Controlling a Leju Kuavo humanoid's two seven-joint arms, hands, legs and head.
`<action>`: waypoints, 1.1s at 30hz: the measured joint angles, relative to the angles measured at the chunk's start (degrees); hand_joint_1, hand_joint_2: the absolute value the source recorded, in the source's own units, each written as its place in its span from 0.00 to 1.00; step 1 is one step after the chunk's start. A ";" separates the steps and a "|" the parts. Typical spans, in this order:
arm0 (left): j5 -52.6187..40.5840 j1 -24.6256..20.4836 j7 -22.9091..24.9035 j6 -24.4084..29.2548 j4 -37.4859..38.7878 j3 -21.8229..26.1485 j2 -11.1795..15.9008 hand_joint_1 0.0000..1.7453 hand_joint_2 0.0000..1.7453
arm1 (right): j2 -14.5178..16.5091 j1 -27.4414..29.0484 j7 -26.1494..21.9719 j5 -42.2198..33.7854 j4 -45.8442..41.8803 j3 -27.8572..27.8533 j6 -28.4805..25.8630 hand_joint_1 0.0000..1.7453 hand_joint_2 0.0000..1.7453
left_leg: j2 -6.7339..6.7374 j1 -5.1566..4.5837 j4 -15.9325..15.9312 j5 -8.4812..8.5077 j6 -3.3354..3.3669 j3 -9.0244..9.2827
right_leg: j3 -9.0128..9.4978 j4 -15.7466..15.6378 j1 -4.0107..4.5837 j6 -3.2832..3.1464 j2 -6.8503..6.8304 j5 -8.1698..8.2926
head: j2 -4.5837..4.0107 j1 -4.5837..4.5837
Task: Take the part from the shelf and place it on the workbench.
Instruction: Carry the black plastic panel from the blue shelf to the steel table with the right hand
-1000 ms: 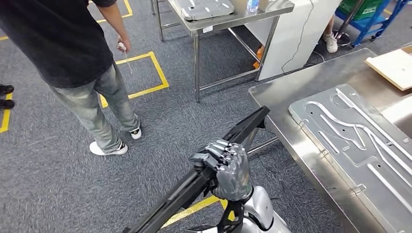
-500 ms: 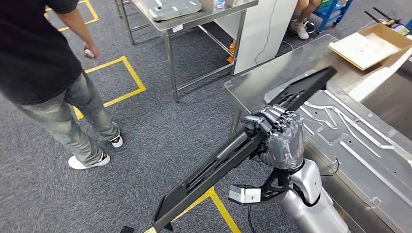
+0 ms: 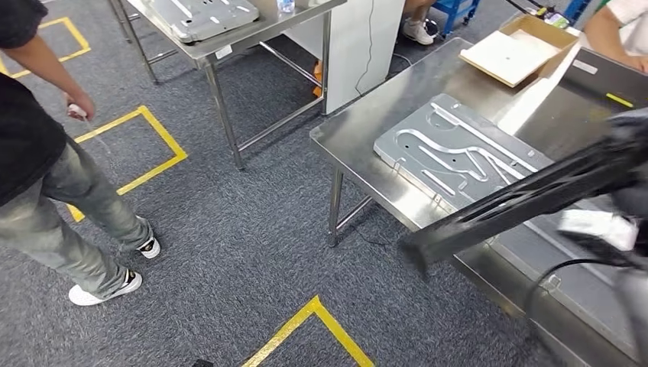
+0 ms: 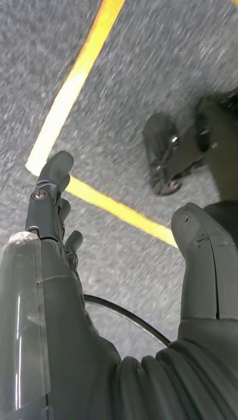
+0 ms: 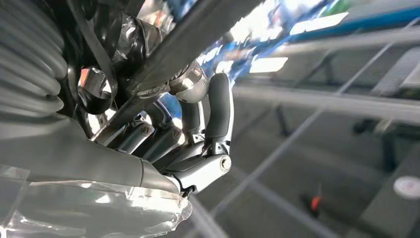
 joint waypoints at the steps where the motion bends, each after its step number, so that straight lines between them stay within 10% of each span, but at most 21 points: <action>1: 0.01 -0.07 -0.01 0.00 0.00 0.00 -0.01 0.00 1.00 | -0.85 0.28 -0.14 -0.02 -0.09 -1.85 0.23 1.00 1.00 | 0.65 -0.05 -0.22 0.14 0.36 0.13 | -0.07 -0.23 -0.17 0.38 0.53 0.14 | 0.00 -0.01; 4: 0.05 -0.44 -0.11 -0.01 0.00 0.00 -0.10 0.00 1.00 | -2.63 0.82 0.48 1.04 -0.36 -5.15 0.54 1.00 1.00 | 2.74 0.13 -1.62 0.67 1.52 0.92 | -1.38 2.51 -0.06 1.19 -2.38 -1.66 | -0.01 0.05; 8: 0.40 -0.37 -0.32 -0.10 0.00 0.01 -0.11 0.00 1.00 | -6.56 4.13 5.50 2.19 1.17 -10.43 2.97 1.00 1.00 | 5.24 -0.02 -1.92 0.37 2.15 1.31 | -7.27 14.02 -0.42 2.08 -5.61 -5.97 | 0.00 0.05; 13: 0.90 0.02 -2.31 -1.30 0.00 0.02 -0.16 0.00 1.00 | -12.20 9.86 5.82 1.00 9.46 -25.18 8.84 1.00 1.00 | 7.02 -0.24 -1.91 -0.64 1.42 2.37 | -0.37 0.25 -0.17 1.96 -8.40 1.12 | -0.01 0.05; 18: 1.67 -0.02 -5.53 -4.08 0.00 0.03 -0.10 0.00 1.00 | -14.49 12.64 7.84 -1.73 18.80 -37.22 17.70 1.00 1.00 | 7.26 -0.47 -1.29 -2.10 -0.12 3.02 | 0.68 -1.69 -0.12 0.24 -7.44 0.93 | -0.01 0.02; 23: 2.01 0.42 -6.90 -4.97 0.00 0.04 0.07 0.00 1.00 | -18.03 13.76 11.92 0.82 26.22 -43.20 24.60 1.00 1.00 | 4.01 -0.43 13.76 -8.73 -0.21 -4.30 | 1.03 -1.82 -0.17 -0.99 -6.15 0.71 | -0.01 0.01; 25: 2.27 0.63 -7.05 -5.13 0.00 0.05 0.14 0.00 1.00 | -19.24 13.94 12.82 2.02 29.36 -44.29 26.86 1.00 1.00 | 3.88 -0.59 11.93 -6.07 0.34 -3.96 | 1.23 -1.64 0.17 -1.12 -5.48 0.49 | 0.00 0.01; 28: 2.51 0.63 -7.20 -5.16 -0.01 0.13 0.49 0.00 1.00 | -20.50 14.37 13.06 3.25 32.89 -45.33 29.46 1.00 1.00 | 3.50 -1.13 1.03 -0.63 1.97 0.75 | 1.61 -1.37 0.53 -1.00 -4.75 0.10 | 0.00 0.03; 33: 2.69 0.57 -7.39 -5.17 -0.02 0.17 0.74 0.00 1.00 | -21.34 15.02 10.48 4.76 35.39 -45.89 32.15 1.00 1.00 | 3.79 -1.25 -3.48 0.55 2.64 2.85 | 1.67 -1.56 0.08 0.53 -4.34 -0.06 | -0.01 0.05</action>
